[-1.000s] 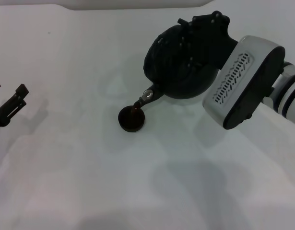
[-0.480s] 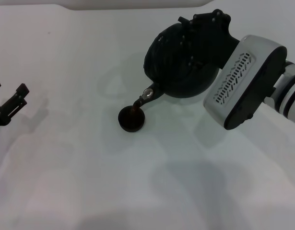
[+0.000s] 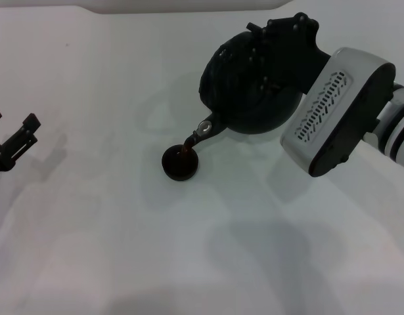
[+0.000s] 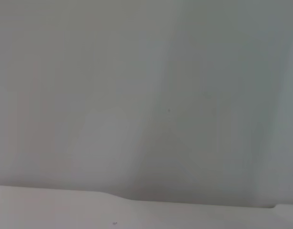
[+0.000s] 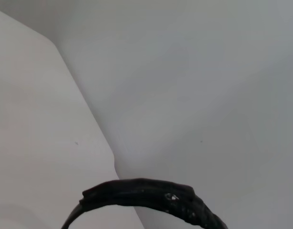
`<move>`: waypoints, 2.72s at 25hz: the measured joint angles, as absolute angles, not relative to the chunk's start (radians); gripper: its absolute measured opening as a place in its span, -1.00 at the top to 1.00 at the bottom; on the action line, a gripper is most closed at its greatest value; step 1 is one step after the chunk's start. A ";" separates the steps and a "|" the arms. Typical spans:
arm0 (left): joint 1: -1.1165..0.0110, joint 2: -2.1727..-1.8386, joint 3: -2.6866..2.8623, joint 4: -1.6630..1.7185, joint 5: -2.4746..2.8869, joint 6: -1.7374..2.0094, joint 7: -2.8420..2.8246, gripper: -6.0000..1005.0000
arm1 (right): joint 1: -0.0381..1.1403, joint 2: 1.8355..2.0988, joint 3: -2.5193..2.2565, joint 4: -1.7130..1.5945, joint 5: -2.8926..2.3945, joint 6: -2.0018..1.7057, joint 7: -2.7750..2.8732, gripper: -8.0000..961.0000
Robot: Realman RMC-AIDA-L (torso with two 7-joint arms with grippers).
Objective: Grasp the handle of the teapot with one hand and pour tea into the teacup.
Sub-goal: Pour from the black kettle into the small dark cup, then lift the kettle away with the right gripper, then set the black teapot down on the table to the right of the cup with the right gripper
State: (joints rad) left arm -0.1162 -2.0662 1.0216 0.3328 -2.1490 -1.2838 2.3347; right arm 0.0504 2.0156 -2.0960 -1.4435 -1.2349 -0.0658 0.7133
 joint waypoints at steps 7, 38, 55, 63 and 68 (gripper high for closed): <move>-0.117 -2.066 1.022 0.333 -2.149 -1.284 2.335 -0.72 | 0.046 2.016 -2.095 -1.444 -1.235 -0.066 0.713 0.75; -0.124 -2.066 1.023 0.339 -2.143 -1.297 2.335 -0.72 | -0.074 1.995 -1.699 -1.343 -0.964 -0.703 1.035 0.76; -0.168 -2.068 1.030 0.333 -2.140 -1.290 2.335 -0.72 | 0.039 2.010 -1.232 -0.831 -1.100 -1.274 0.947 0.76; -0.179 -2.071 1.031 0.331 -2.140 -1.292 2.333 -0.72 | 0.141 2.003 -1.192 -0.667 -1.126 -1.257 0.853 0.76; -0.181 -2.072 1.031 0.329 -2.140 -1.295 2.332 -0.72 | 0.191 2.006 -1.193 -0.595 -1.158 -1.211 0.825 0.76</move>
